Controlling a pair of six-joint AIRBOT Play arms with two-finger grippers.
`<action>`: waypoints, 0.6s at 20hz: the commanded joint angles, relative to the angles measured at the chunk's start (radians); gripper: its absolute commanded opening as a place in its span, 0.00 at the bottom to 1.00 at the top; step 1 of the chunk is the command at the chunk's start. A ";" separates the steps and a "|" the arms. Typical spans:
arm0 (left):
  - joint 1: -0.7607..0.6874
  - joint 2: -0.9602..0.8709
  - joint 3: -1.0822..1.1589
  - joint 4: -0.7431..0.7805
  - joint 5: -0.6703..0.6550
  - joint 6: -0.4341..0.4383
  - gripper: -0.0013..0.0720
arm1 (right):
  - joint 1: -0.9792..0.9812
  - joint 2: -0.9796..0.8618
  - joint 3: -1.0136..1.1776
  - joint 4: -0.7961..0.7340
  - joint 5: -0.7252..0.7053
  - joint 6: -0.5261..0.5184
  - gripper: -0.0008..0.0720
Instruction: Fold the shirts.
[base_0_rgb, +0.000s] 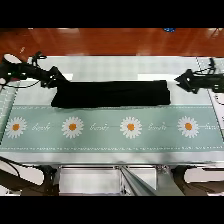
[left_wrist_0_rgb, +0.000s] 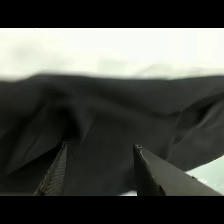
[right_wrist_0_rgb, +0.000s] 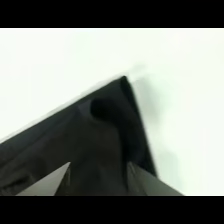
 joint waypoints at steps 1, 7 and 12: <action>0.048 0.185 -0.092 0.146 0.024 -0.014 0.71 | -0.119 0.126 -0.011 -0.174 0.075 0.039 0.58; -0.051 0.673 -0.627 0.121 0.412 -0.011 0.71 | -0.146 0.125 -0.156 -0.099 -0.026 0.077 0.58; -0.217 0.762 -0.759 0.117 0.420 -0.011 0.71 | -0.072 -0.052 -0.156 0.065 -0.034 0.016 0.58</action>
